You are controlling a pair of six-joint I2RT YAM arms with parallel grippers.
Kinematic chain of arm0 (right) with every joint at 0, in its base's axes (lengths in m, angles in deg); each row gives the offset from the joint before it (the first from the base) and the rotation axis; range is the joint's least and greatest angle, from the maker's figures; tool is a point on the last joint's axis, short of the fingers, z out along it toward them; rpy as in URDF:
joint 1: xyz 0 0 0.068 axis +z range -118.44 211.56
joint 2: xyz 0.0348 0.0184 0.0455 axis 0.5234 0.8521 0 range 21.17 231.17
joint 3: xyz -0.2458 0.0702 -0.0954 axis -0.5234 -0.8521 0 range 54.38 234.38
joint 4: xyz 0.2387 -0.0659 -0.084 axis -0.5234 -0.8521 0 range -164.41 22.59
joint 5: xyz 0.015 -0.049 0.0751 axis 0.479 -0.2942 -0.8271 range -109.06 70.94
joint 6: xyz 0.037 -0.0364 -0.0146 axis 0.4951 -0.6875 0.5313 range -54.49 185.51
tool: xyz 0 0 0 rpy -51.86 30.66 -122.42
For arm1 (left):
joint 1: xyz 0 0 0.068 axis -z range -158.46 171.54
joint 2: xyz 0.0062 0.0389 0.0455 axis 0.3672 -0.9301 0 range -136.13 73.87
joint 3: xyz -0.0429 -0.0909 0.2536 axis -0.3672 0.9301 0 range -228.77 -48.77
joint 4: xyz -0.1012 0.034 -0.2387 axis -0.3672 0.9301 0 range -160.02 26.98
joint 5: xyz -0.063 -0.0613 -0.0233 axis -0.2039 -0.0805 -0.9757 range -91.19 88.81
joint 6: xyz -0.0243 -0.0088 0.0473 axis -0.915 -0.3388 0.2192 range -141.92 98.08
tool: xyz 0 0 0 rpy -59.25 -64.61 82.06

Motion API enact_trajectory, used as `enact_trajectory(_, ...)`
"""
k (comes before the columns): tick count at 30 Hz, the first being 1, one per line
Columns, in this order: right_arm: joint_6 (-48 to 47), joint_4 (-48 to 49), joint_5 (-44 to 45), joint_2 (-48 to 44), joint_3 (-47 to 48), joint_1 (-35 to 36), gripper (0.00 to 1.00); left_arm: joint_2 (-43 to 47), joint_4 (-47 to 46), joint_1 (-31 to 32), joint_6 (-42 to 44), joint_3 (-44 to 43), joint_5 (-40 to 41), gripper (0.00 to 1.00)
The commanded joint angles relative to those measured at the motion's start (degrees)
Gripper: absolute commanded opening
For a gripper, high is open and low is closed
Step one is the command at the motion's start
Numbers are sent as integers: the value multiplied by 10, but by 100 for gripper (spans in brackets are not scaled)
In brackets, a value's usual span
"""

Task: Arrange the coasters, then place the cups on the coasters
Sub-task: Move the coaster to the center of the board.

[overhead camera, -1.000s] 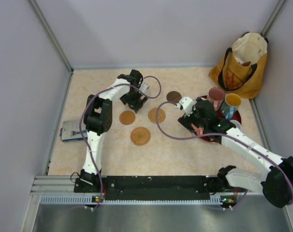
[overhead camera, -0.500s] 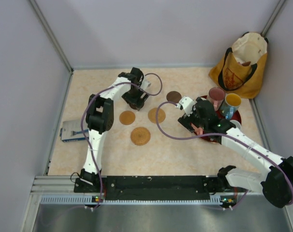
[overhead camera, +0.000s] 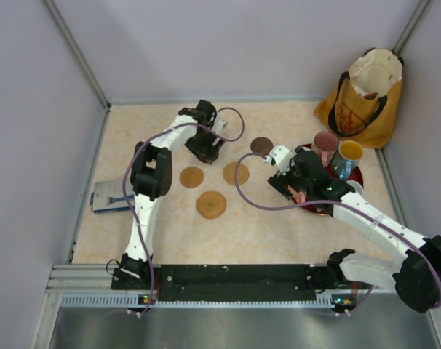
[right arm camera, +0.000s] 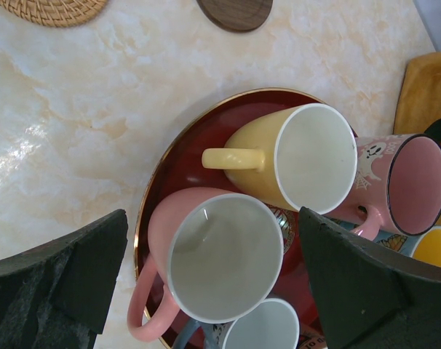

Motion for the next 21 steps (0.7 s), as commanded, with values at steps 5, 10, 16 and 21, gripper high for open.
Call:
enact_trajectory(5, -2, 17, 5, -2, 0, -3, 99, -27, -31, 0, -17, -40, -27, 81)
enact_trajectory(10, -4, 18, 7, -1, 0, -2, 99, -31, -35, 4, -21, -46, -33, 81)
enact_trajectory(16, -3, 20, 7, 1, 0, -3, 99, -33, -43, 5, -29, -54, -32, 82)
enact_trajectory(21, -3, 20, 7, 1, -1, -2, 99, -37, -41, 5, -32, -63, -39, 82)
